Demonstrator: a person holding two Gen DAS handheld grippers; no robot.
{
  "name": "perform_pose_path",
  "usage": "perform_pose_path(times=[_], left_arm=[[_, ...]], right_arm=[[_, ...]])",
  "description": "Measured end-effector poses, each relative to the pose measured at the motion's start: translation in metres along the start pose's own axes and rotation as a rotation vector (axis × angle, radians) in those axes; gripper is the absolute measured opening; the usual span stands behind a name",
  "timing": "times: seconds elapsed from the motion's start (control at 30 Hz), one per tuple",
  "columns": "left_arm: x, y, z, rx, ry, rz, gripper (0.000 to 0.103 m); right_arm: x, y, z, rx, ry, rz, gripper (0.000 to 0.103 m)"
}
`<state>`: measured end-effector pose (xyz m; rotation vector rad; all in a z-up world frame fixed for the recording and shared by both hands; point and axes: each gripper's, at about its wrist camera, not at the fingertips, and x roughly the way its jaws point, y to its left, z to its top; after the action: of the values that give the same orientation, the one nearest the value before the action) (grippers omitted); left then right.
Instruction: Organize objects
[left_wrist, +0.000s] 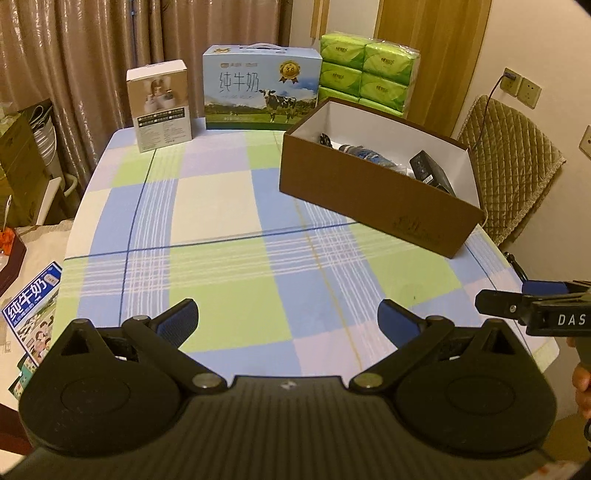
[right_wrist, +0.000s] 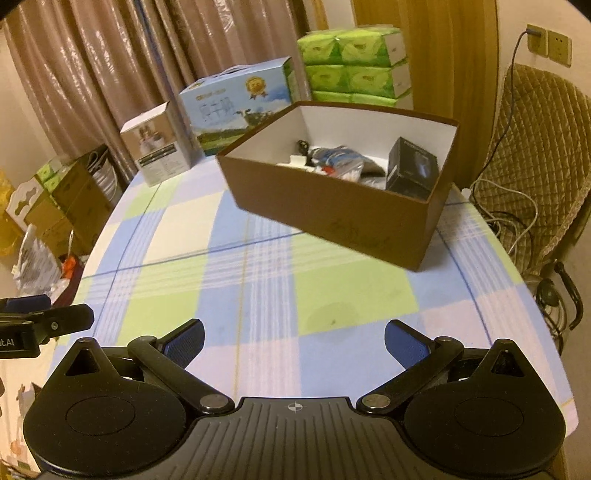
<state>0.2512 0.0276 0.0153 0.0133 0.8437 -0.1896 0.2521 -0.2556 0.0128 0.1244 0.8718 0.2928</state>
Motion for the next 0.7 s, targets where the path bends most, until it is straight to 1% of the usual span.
perform_pose_path(times=[0.4, 0.7], left_arm=[[-0.021, 0.019, -0.028, -0.005, 0.01, -0.01, 0.102], [-0.03, 0.026, -0.043, -0.006, 0.023, 0.0, 0.102]], right_arm=[[-0.008, 0.041, -0.027, -0.045, 0.026, 0.019, 0.101], [-0.012, 0.056, -0.039, -0.059, 0.035, 0.025, 0.101]])
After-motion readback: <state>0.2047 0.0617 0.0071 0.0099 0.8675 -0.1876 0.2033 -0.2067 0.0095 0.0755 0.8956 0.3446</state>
